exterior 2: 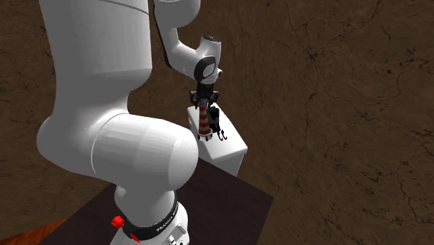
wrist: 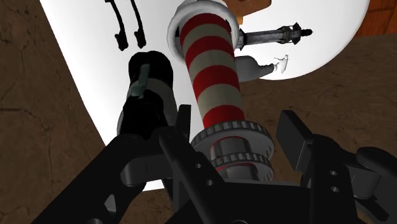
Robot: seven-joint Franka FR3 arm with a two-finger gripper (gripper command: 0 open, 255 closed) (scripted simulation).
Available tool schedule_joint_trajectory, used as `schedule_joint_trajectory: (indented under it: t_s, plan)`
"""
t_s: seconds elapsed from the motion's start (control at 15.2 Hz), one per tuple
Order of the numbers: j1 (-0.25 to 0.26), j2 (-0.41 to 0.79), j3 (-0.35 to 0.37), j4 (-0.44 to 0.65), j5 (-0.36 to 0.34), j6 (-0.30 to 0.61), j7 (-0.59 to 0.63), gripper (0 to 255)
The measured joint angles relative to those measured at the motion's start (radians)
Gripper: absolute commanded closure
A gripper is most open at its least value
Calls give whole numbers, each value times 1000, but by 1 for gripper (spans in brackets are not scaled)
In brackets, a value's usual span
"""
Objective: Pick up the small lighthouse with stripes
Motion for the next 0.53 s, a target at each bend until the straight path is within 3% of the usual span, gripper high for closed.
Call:
schedule_joint_trajectory:
  t_s: [0.53]
  plan:
    - [12, -96, -23, -8, -45, -86, 47, 255]
